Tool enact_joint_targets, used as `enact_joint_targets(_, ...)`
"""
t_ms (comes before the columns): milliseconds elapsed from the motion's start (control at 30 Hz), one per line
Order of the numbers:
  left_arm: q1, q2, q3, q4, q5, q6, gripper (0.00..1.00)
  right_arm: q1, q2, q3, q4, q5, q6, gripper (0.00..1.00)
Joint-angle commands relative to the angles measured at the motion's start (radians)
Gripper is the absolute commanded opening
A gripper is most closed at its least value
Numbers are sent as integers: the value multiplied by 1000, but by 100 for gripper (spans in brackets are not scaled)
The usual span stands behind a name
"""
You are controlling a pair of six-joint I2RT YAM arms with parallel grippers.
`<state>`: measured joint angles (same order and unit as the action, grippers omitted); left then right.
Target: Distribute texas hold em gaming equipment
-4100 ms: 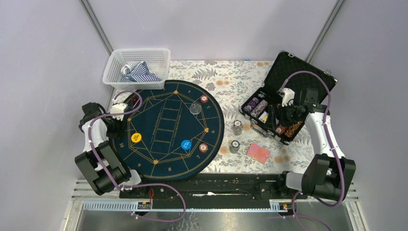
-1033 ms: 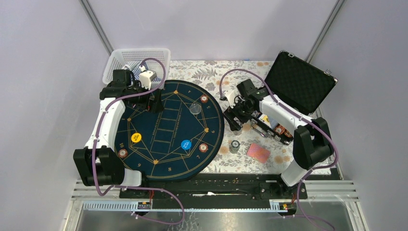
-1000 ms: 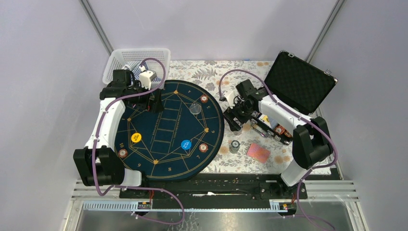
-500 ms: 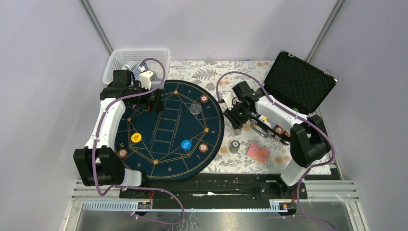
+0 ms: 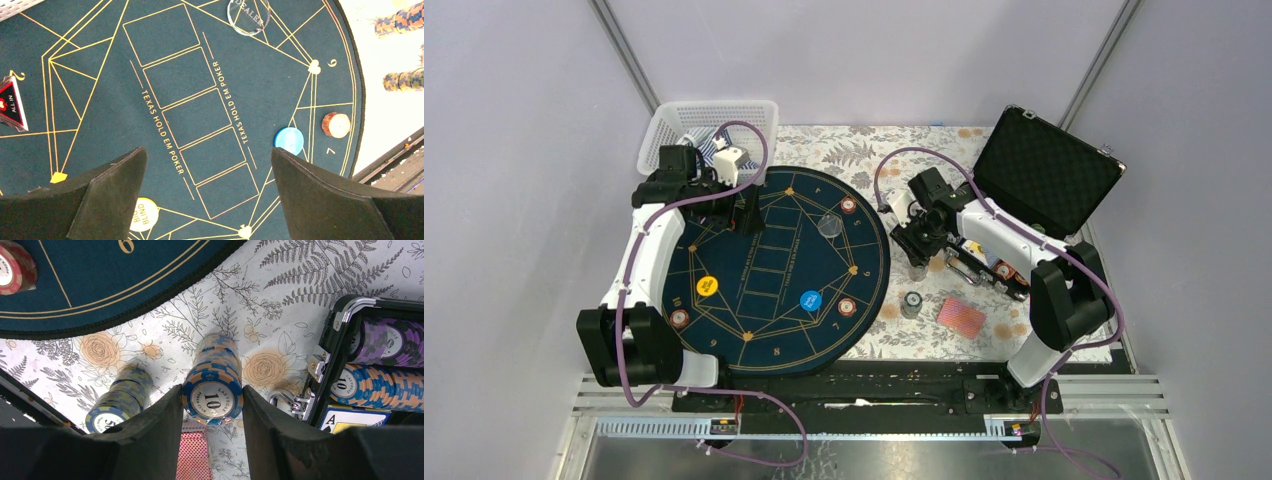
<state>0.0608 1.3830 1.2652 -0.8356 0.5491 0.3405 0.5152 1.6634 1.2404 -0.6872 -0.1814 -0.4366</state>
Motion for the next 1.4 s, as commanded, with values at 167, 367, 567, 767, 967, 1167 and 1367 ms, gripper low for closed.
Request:
enact_joint_targets(167,4,-25,-15,38,-14,11,99,4,-26,10,-29,-18,0,49)
enact_joint_targets(367,4,-29,-21,38,-16,15,99,4,-21,11,-44,-20,-5,67)
enact_joint_targets(567,4,-32,-21,38,-17,11,99,5,-9,4,-33,-38,-7,96)
enact_joint_targets(767,4,-25,-24,38,-12,6,99,4,28,-26,21,-25,-11,100)
enact_joint_targets(967,4,-32,-28,40,-14,1,99,4,69,-61,70,-15,-29,100)
enact_joint_targets(1167,7,-32,-45,55,-21,-12,99,5,94,-96,122,-27,-48,91)
enact_joint_targets(1367,7,-29,-50,58,-17,-13,99,4,102,-147,184,-10,-68,76)
